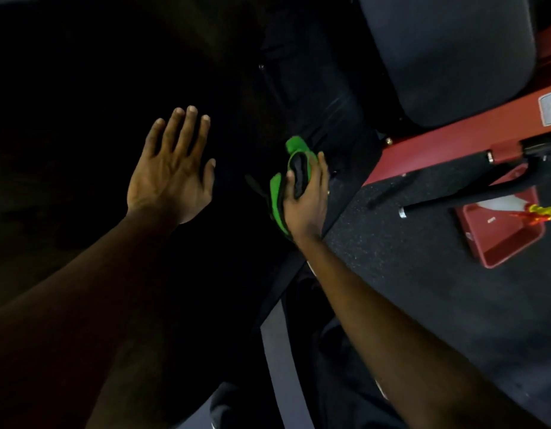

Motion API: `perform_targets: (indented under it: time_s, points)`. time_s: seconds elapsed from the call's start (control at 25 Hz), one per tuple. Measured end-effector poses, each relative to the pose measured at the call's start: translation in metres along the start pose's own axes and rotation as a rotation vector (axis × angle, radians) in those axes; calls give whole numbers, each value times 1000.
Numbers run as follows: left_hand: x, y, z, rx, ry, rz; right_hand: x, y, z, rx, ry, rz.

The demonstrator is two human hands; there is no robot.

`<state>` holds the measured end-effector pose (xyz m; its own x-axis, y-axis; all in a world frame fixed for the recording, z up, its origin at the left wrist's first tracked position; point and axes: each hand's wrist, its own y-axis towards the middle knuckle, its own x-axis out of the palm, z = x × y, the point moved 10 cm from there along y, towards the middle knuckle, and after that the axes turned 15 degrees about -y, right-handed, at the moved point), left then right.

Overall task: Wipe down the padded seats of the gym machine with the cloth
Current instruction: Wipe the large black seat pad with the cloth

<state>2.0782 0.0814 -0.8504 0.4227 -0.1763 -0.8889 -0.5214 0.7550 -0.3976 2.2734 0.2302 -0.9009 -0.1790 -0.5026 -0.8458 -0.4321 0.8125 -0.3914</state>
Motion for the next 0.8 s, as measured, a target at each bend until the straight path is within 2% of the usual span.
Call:
perform_targets:
  time_s: [0.16,0.24,0.32,0.4,0.48,0.68,0.8]
  points:
    - [3,0,-1,-6,25,6,-1,58,10,107,-13,15]
    - [2,0,-1,-5,23,5,-2,45,11,150,9,12]
    - [-1,-1,0,-3,15,7,-4,-17,0,64,25,-30]
    - [-4,-1,2,-3,17,13,-4,-93,-15,-132,47,-128]
    - [-5,0,3,4,14,24,-1,-123,-6,-191,97,-193]
    - [-1,0,1,23,25,39,-10,-42,39,42,89,3]
    - [0,1,0,43,36,58,-16,-2,56,184,60,65]
